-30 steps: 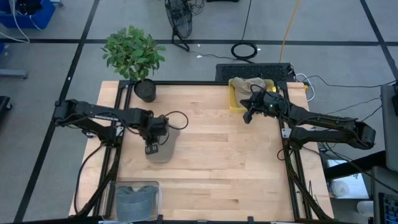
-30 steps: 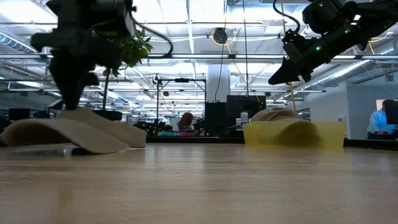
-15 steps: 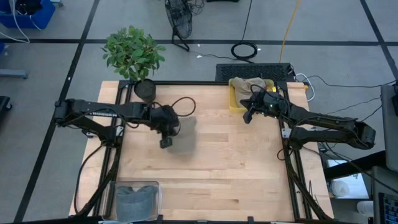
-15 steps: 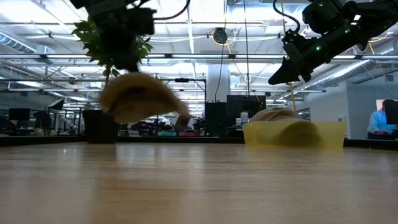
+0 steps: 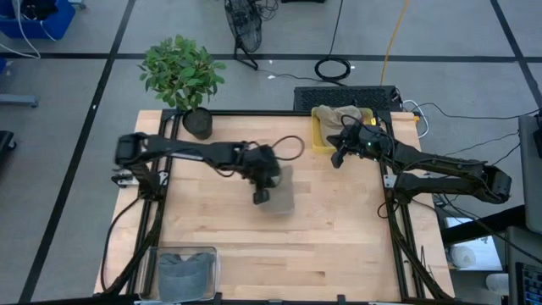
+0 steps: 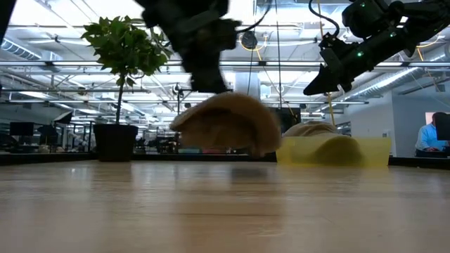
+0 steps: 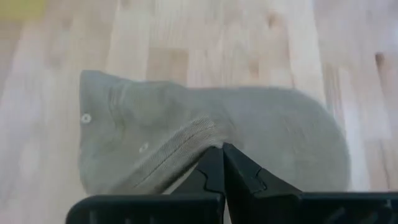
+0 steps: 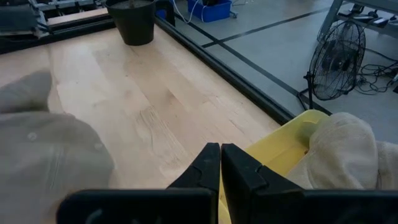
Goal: Pick & Place hat
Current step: Put the brown cap into the yellow bin
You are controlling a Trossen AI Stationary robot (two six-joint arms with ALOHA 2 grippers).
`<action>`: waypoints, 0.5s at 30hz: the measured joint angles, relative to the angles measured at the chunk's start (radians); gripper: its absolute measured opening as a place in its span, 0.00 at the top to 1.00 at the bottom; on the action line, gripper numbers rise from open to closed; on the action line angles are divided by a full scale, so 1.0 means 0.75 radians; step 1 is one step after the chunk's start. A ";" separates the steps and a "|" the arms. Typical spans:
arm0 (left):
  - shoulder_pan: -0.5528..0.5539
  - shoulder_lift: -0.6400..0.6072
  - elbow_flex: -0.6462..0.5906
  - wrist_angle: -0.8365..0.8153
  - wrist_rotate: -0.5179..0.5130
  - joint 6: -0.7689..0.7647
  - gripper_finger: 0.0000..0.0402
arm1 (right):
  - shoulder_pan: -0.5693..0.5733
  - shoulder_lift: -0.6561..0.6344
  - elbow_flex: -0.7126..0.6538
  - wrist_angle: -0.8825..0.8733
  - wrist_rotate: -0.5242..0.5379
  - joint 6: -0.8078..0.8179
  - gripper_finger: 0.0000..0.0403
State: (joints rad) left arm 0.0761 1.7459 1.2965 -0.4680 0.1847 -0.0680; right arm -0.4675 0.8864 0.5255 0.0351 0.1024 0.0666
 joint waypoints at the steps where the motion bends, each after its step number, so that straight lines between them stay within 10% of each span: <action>1: 0.000 0.037 0.060 -0.018 0.000 0.024 1.00 | 0.000 0.000 0.000 -0.001 0.000 -0.001 0.99; 15: 0.010 0.349 0.442 -0.092 0.014 0.184 1.00 | 0.000 0.000 0.000 0.000 0.000 0.000 0.99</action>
State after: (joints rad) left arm 0.0838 2.0074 1.6280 -0.5373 0.1954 0.0700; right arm -0.4675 0.8864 0.5255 0.0350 0.1024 0.0664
